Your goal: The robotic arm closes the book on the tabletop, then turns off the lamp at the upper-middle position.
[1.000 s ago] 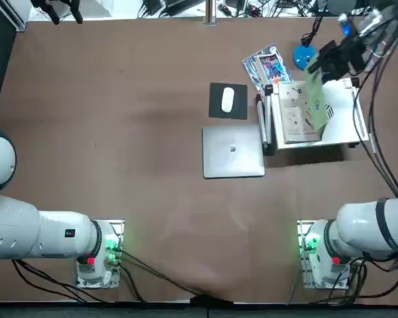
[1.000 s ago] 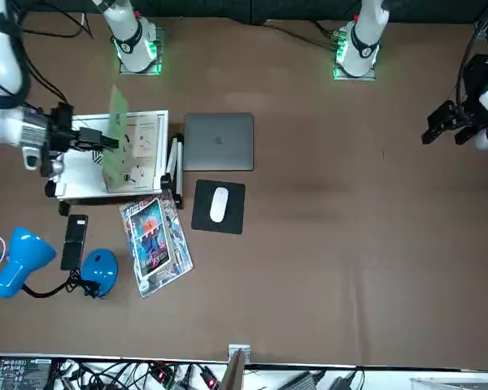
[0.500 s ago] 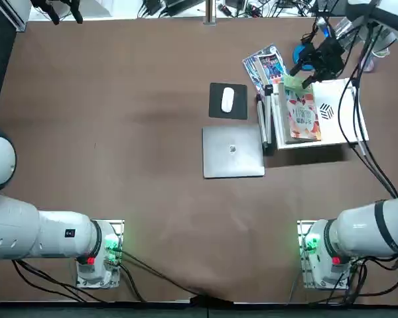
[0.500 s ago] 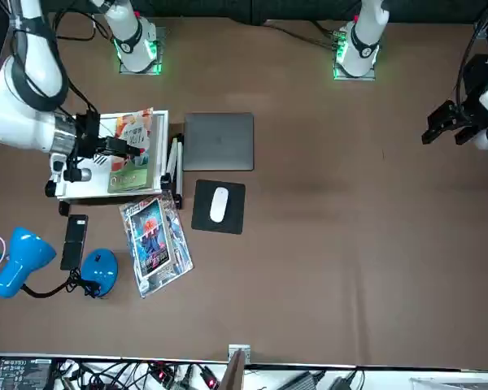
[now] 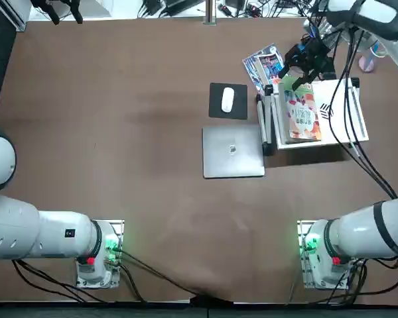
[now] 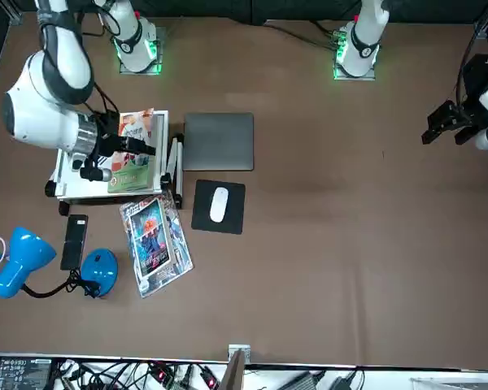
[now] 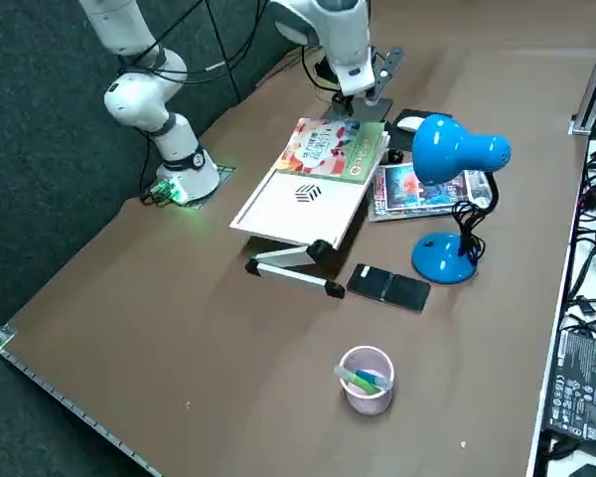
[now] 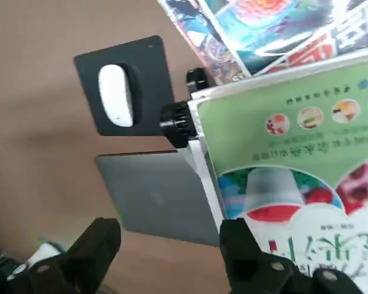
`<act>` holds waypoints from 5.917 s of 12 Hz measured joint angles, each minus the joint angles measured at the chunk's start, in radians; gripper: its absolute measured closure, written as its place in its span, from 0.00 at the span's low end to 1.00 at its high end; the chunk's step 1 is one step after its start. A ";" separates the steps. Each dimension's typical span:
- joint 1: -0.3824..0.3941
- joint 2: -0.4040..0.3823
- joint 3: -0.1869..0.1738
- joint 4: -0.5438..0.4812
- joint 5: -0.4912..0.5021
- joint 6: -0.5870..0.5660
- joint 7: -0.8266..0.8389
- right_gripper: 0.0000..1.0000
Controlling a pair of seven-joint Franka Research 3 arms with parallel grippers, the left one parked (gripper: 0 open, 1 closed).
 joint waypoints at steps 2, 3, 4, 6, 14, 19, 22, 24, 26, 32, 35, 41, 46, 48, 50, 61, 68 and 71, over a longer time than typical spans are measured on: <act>0.027 -0.016 0.000 0.010 -0.079 0.001 0.077 0.00; 0.041 -0.029 0.000 0.013 -0.133 0.001 0.116 0.00; 0.055 -0.044 0.000 0.014 -0.193 0.000 0.155 0.00; 0.081 -0.069 0.000 0.014 -0.310 -0.003 0.222 0.00; 0.100 -0.019 -0.002 -0.035 -0.422 0.068 0.255 0.87; 0.139 0.053 -0.001 -0.053 -0.422 0.131 0.280 0.96; 0.148 0.063 -0.001 -0.051 -0.423 0.137 0.291 0.96; 0.148 0.058 -0.001 -0.043 -0.423 0.137 0.298 0.95; 0.148 0.053 -0.001 -0.019 -0.423 0.115 0.322 0.89; 0.145 0.035 -0.008 0.160 -0.525 -0.044 0.370 0.11; 0.147 0.038 -0.008 0.182 -0.598 -0.038 0.402 0.00; 0.143 0.055 -0.012 0.196 -0.676 0.017 0.448 0.03; 0.145 0.069 -0.012 0.197 -0.763 0.038 0.486 0.48; 0.146 0.076 -0.011 0.198 -0.801 0.043 0.530 0.86; 0.143 0.078 -0.012 0.206 -0.808 0.051 0.541 0.98; 0.174 0.139 -0.009 0.237 -1.053 0.118 0.878 0.99; 0.199 0.302 -0.008 0.305 -1.215 0.194 1.060 0.99; 0.199 0.354 -0.010 0.325 -1.274 0.203 1.086 0.99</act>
